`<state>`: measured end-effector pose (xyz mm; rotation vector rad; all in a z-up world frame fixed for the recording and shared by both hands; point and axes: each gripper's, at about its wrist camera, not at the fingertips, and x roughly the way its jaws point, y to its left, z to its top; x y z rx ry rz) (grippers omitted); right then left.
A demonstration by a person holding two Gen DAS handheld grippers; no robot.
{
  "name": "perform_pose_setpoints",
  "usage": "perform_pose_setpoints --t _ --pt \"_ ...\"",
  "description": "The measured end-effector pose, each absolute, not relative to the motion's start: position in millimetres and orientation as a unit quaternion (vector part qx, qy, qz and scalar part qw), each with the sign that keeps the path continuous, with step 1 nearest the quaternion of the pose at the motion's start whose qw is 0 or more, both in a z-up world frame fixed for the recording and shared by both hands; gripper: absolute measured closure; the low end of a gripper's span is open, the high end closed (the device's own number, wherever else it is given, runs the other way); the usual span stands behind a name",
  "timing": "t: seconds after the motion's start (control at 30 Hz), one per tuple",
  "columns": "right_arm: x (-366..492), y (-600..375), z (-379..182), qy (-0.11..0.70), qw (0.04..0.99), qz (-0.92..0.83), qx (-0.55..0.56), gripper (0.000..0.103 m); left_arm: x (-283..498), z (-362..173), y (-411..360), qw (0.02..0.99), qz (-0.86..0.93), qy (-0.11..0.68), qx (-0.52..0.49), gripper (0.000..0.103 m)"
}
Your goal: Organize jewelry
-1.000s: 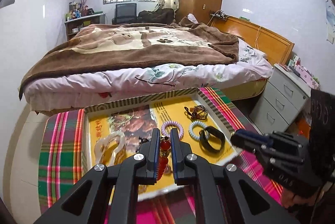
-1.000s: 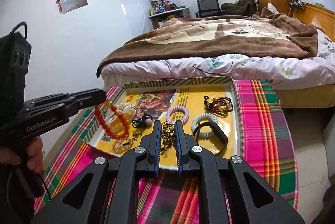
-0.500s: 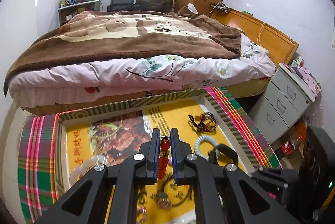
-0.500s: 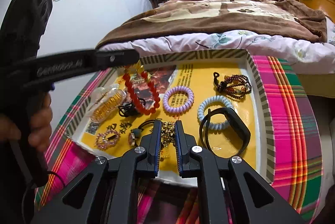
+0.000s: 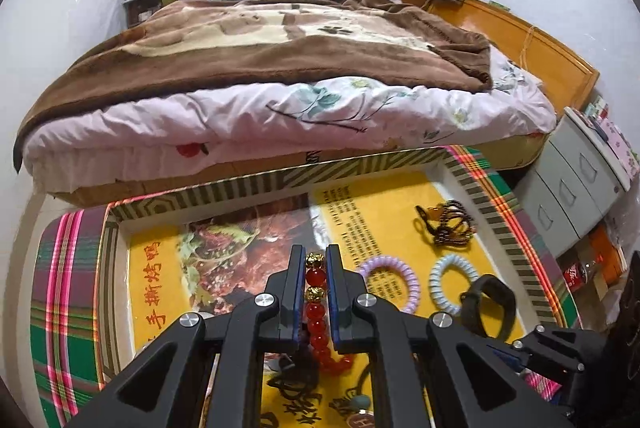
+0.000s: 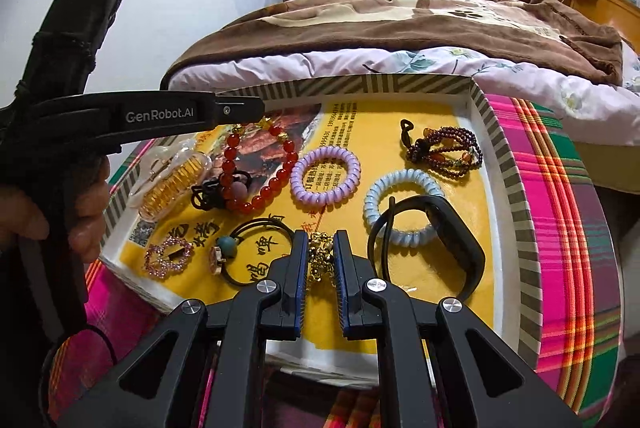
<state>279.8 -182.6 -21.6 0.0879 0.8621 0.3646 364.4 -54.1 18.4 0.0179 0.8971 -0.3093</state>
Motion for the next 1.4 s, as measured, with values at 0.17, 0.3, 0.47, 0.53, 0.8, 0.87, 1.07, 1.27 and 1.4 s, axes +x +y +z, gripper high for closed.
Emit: perform_pose_setpoints --t 0.17,0.3,0.47,0.53,0.8,0.87,1.07,1.27,1.4 --pt "280.6 -180.7 -22.5 0.416 0.892 0.172 0.037 0.09 364.6 15.7 -52.7 0.89 -0.142 0.433 0.018 0.088" --pt "279.9 -178.6 -21.5 0.414 0.893 0.172 0.032 0.09 364.8 14.1 -51.3 0.887 -0.145 0.437 0.014 0.074" --pt "277.3 -177.2 -19.2 0.413 0.895 0.164 0.031 0.085 360.0 14.0 -49.3 0.886 -0.144 0.44 0.011 0.055" --pt "275.2 -176.7 -17.5 0.412 0.896 0.162 0.032 0.081 355.7 16.7 -47.5 0.887 -0.145 0.437 0.008 0.054" --pt "255.3 -178.4 -5.8 0.404 0.901 0.155 0.038 0.071 322.6 36.6 -43.0 0.899 -0.131 0.417 0.015 0.043" --pt "247.2 -178.9 -1.9 0.401 0.902 0.152 0.041 0.071 308.6 42.3 -41.0 0.904 -0.122 0.41 0.019 0.042" --pt "223.6 -182.3 9.4 0.395 0.907 0.138 0.046 0.059 262.9 58.6 -33.5 0.915 -0.099 0.39 0.022 0.037" --pt "197.4 -184.8 18.5 0.386 0.911 0.135 0.053 0.054 216.1 68.5 -26.1 0.925 -0.075 0.371 0.029 0.032" --pt "181.3 -183.6 21.5 0.381 0.914 0.129 0.048 0.054 190.8 71.5 -22.5 0.928 -0.067 0.366 0.025 0.032"
